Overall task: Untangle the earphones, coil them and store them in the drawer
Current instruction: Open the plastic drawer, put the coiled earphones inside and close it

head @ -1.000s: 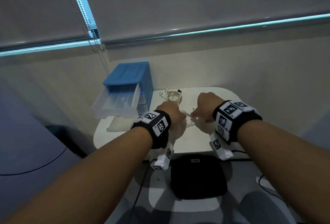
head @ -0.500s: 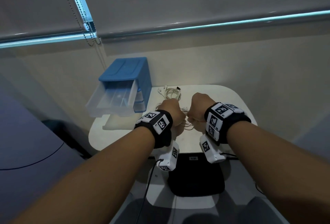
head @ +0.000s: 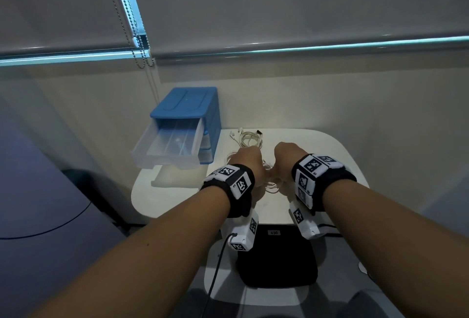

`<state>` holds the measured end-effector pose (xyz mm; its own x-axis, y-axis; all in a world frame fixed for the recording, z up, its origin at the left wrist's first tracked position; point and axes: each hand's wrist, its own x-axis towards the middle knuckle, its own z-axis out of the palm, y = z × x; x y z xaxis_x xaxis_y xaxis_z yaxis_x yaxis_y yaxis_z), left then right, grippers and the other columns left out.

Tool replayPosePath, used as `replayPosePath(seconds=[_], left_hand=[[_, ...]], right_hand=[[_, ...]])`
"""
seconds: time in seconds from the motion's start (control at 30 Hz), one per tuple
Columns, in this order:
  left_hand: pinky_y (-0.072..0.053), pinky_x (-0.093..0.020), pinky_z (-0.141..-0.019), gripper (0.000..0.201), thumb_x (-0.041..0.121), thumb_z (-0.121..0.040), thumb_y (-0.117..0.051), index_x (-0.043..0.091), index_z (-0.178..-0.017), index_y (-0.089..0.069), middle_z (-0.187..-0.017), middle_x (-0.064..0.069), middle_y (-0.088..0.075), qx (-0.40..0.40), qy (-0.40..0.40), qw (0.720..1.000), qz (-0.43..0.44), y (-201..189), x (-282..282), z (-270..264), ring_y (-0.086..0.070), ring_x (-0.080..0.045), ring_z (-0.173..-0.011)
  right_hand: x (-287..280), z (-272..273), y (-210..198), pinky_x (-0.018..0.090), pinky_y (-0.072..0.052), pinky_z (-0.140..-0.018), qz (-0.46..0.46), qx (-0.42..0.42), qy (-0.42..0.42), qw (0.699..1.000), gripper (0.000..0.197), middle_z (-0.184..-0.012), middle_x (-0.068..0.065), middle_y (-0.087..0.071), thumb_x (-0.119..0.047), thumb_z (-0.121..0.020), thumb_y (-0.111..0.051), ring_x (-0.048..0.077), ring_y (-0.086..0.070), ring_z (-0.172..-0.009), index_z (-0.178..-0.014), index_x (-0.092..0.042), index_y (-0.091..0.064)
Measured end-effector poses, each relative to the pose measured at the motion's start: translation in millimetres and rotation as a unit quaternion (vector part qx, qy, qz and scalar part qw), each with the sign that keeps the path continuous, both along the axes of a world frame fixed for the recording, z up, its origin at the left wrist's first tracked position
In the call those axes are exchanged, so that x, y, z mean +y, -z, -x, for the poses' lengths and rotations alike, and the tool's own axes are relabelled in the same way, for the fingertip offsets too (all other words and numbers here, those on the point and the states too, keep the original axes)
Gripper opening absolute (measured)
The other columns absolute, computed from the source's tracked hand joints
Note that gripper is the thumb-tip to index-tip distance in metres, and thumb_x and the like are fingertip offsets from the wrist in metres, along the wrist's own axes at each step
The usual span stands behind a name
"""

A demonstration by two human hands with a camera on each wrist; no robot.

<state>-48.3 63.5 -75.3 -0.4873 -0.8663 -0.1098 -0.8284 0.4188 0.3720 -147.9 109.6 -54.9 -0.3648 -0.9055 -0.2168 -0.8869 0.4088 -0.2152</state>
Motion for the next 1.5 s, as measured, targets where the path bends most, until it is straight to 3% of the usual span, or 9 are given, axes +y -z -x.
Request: replayPosePath(seconds=[0.1, 0.27, 0.5, 0.77, 0.9, 0.97, 1.1, 1.33, 1.5], left_hand=[[-0.052, -0.035, -0.078, 0.036, 0.034, -0.084, -0.078, 0.01, -0.106, -0.062, -0.101, -0.008, -0.068, 0.074, -0.017, 0.997, -0.007, -5.1, 3.5, -4.0, -0.065, -0.027, -0.093], [-0.057, -0.041, -0.076, 0.024, 0.014, -0.079, -0.072, 0.018, -0.094, -0.054, -0.098, -0.008, -0.067, 0.211, -0.011, 0.977, 0.006, -19.7, 14.6, -13.8, -0.067, -0.03, -0.087], [-0.056, -0.033, -0.056, 0.022, 0.011, -0.084, -0.074, 0.018, -0.092, -0.054, -0.081, -0.006, -0.065, 0.336, -0.003, 0.939, 0.073, -69.8, 18.0, -43.6, -0.064, -0.018, -0.065], [-0.064, -0.05, -0.069, 0.031, 0.003, -0.078, -0.081, 0.014, -0.097, -0.059, -0.082, -0.01, -0.071, 0.371, -0.004, 0.928, 0.035, -129.8, -20.6, -116.5, -0.071, -0.024, -0.07], [-0.064, -0.036, -0.07, 0.016, -0.001, -0.086, -0.075, 0.006, -0.094, -0.063, -0.092, -0.021, -0.069, 0.427, -0.032, 0.903, -0.038, -141.0, -41.3, -152.8, -0.071, -0.024, -0.073], [-0.061, -0.031, -0.068, 0.013, 0.002, -0.085, -0.077, 0.005, -0.091, -0.065, -0.09, -0.02, -0.068, 0.418, -0.048, 0.905, -0.053, -138.1, -53.2, -169.8, -0.07, -0.02, -0.07], [-0.063, -0.043, -0.078, 0.014, 0.003, -0.081, -0.081, 0.007, -0.085, -0.068, -0.078, -0.014, -0.071, 0.319, -0.059, 0.946, -0.021, -122.2, -75.3, -192.8, -0.07, -0.023, -0.068], [-0.046, -0.015, -0.059, 0.007, 0.017, -0.081, -0.08, 0.019, -0.088, -0.078, -0.076, 0.006, -0.072, 0.109, -0.014, 0.99, 0.085, -114.9, -81.4, -199.1, -0.067, -0.008, -0.067], [-0.057, -0.03, -0.076, 0.015, 0.014, -0.083, -0.078, 0.018, -0.098, -0.079, -0.091, 0.0, -0.075, 0.092, 0.01, 0.988, 0.124, -115.0, -82.7, -201.4, -0.066, -0.012, -0.074]], right_hand=[[5.2, 6.5, -3.0, 0.033, -0.05, -0.069, 0.031, -0.028, -0.009, 0.999, 0.039, -0.079, 0.009, -0.064, -0.035, -0.088, -0.075, 0.024, -0.059, -0.074, -0.072, -0.005, -0.055], [14.4, 23.5, -18.6, 0.024, -0.048, -0.055, 0.118, -0.16, 0.001, 0.98, 0.015, -0.066, 0.009, -0.074, -0.009, -0.084, -0.069, 0.009, -0.058, -0.044, -0.073, -0.001, -0.074], [8.9, 11.2, -68.5, 0.027, -0.053, -0.057, 0.246, -0.279, -0.051, 0.927, 0.017, -0.068, 0.012, -0.072, -0.012, -0.084, -0.079, 0.017, -0.064, -0.058, -0.081, 0.003, -0.072], [-35.6, -47.6, -116.7, 0.027, -0.055, -0.057, 0.313, -0.31, -0.102, 0.892, 0.012, -0.072, 0.014, -0.071, -0.006, -0.08, -0.082, 0.015, -0.065, -0.057, -0.083, 0.0, -0.073], [-58.4, -77.8, -123.6, 0.027, -0.06, -0.062, 0.282, -0.279, -0.13, 0.909, 0.009, -0.076, 0.011, -0.074, -0.004, -0.083, -0.079, 0.016, -0.072, -0.063, -0.088, -0.002, -0.072], [-68.6, -93.0, -122.9, 0.028, -0.062, -0.064, 0.261, -0.26, -0.139, 0.919, 0.01, -0.079, 0.013, -0.076, -0.003, -0.083, -0.078, 0.02, -0.074, -0.068, -0.091, -0.002, -0.073], [-88.8, -119.7, -116.2, 0.03, -0.064, -0.065, 0.214, -0.187, -0.161, 0.945, 0.009, -0.074, 0.011, -0.076, -0.002, -0.081, -0.078, 0.017, -0.072, -0.061, -0.089, -0.004, -0.074], [-102.4, -147.9, -102.5, 0.04, -0.064, -0.076, 0.133, -0.006, -0.2, 0.971, 0.018, -0.08, 0.009, -0.075, 0.001, -0.073, -0.08, 0.023, -0.074, -0.077, -0.089, -0.006, -0.076], [-106.3, -156.9, -97.5, 0.036, -0.061, -0.076, 0.144, 0.078, -0.224, 0.961, 0.016, -0.076, 0.007, -0.065, -0.005, -0.083, -0.074, 0.023, -0.065, -0.071, -0.099, -0.005, -0.075]])
